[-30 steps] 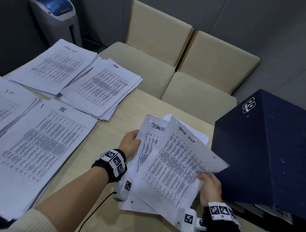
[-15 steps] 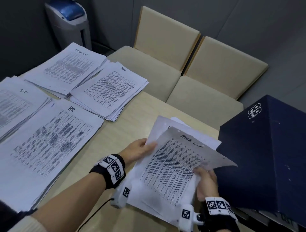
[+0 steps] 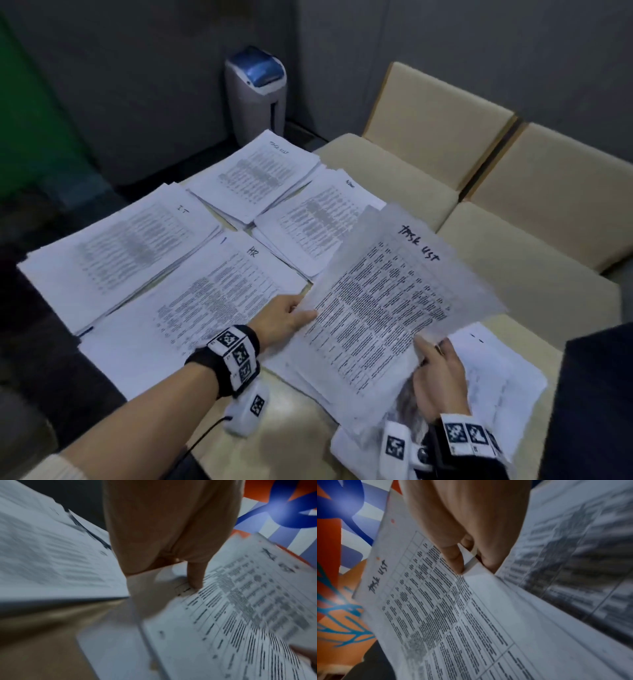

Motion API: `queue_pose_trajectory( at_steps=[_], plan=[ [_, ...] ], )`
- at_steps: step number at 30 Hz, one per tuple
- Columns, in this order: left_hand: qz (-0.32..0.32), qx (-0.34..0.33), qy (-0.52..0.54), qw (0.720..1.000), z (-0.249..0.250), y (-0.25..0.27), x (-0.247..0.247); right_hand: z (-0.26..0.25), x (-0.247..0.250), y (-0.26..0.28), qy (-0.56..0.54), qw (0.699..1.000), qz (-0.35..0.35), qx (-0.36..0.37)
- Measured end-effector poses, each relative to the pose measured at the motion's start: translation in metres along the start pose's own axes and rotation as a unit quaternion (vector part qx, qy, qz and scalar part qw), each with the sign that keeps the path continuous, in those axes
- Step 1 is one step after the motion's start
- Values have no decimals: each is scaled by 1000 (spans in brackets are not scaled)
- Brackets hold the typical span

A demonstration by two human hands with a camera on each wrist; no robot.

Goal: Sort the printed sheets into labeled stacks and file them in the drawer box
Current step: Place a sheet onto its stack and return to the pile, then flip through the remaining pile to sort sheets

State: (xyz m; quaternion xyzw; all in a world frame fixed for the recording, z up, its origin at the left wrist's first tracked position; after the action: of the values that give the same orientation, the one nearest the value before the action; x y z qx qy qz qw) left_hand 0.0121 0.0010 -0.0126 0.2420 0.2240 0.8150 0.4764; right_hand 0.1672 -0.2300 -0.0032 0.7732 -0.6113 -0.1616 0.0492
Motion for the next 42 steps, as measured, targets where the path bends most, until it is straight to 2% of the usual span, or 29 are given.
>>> queue_pose_trajectory(
  at_steps=[3, 6, 9, 11, 16, 18, 21, 23, 26, 29, 30, 32, 35, 37, 39, 42],
  plan=[
    [45, 4, 11, 999, -6, -2, 49, 26, -41, -8, 29, 999, -19, -24],
    [75, 20, 65, 995, -7, -10, 109, 64, -70, -13, 135, 989, -35, -40],
    [109, 33, 67, 991, -5, -22, 176, 87, -90, -9, 293, 955, -41, -25],
    [137, 31, 50, 989, 4, -38, 225, 95, -102, -7, 359, 932, -43, -9],
    [212, 29, -45, 976, 54, -112, 346, 116, -109, -10, 430, 899, -64, 42],
    [219, 34, -59, 973, 71, -147, 375, 119, -104, -12, 452, 889, -56, 38],
    [237, 45, -86, 967, 88, -192, 393, 123, -95, -16, 476, 877, -56, 30],
    [258, 50, -123, 957, 93, -216, 395, 124, -93, -15, 483, 872, -77, 28],
    [285, 78, -221, 929, 92, -238, 388, 117, -101, -10, 447, 890, -84, 28],
    [357, 105, -313, 874, 89, -246, 375, 117, -103, -7, 442, 893, -79, 22],
    [388, 98, -327, 856, 91, -244, 370, 116, -105, -6, 441, 894, -77, 16],
    [406, 53, -341, 847, 103, -235, 354, 116, -106, -6, 452, 888, -79, 5],
    [329, -42, -350, 876, 121, -210, 312, 116, -109, -7, 450, 890, -75, 13],
    [240, -100, -356, 898, 132, -177, 268, 114, -113, -7, 448, 891, -71, 21],
    [147, -134, -372, 907, 138, -138, 217, 112, -114, -7, 432, 899, -74, 6],
    [26, -152, -396, 905, 142, -88, 142, 95, -111, -6, 342, 938, -62, -14]
  ],
)
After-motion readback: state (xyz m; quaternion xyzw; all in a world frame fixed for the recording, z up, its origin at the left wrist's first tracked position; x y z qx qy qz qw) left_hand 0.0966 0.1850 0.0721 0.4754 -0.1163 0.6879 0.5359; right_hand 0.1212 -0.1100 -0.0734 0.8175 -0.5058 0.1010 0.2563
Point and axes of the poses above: each hand's wrist, its own y-axis away from the middle knuckle, its own x-axis out of the back of the hand, z = x × y, the point moved 3 cm from there along -y, towards the middle knuckle, and after that the axes turned 14 degrees about x, right-handed, at the moved point
